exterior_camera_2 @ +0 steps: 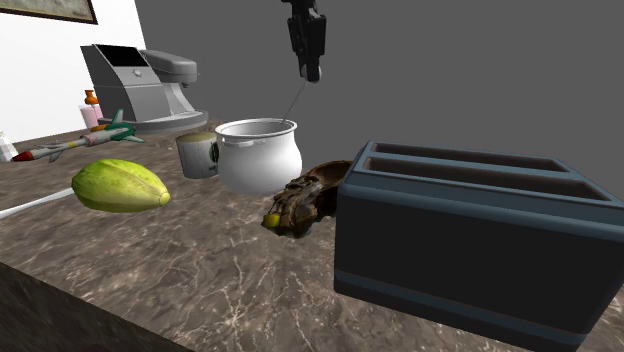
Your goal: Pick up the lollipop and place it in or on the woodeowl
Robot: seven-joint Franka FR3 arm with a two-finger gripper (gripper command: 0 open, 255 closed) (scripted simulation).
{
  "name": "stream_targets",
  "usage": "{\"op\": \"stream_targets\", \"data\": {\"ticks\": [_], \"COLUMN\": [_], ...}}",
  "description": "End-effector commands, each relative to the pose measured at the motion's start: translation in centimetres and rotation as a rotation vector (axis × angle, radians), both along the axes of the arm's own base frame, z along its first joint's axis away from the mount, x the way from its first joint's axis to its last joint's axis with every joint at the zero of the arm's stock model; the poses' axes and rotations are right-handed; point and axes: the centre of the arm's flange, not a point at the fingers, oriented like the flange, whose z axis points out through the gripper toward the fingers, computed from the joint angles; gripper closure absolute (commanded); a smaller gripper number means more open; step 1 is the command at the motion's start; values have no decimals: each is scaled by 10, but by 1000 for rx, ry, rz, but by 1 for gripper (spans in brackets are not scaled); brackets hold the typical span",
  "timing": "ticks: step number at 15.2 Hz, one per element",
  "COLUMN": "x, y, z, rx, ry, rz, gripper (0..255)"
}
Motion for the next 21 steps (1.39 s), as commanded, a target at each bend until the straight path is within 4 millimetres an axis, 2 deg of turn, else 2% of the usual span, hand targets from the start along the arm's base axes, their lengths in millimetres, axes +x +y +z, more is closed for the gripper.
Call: {"op": "stream_targets", "data": {"ticks": [1, 15, 21], "x": [-1, -1, -1], "y": [1, 1, 1], "z": [-10, -85, -85], "rx": [0, 0, 0], "ry": [0, 0, 0], "rz": [0, 0, 0], "gripper": [255, 255, 255]}}
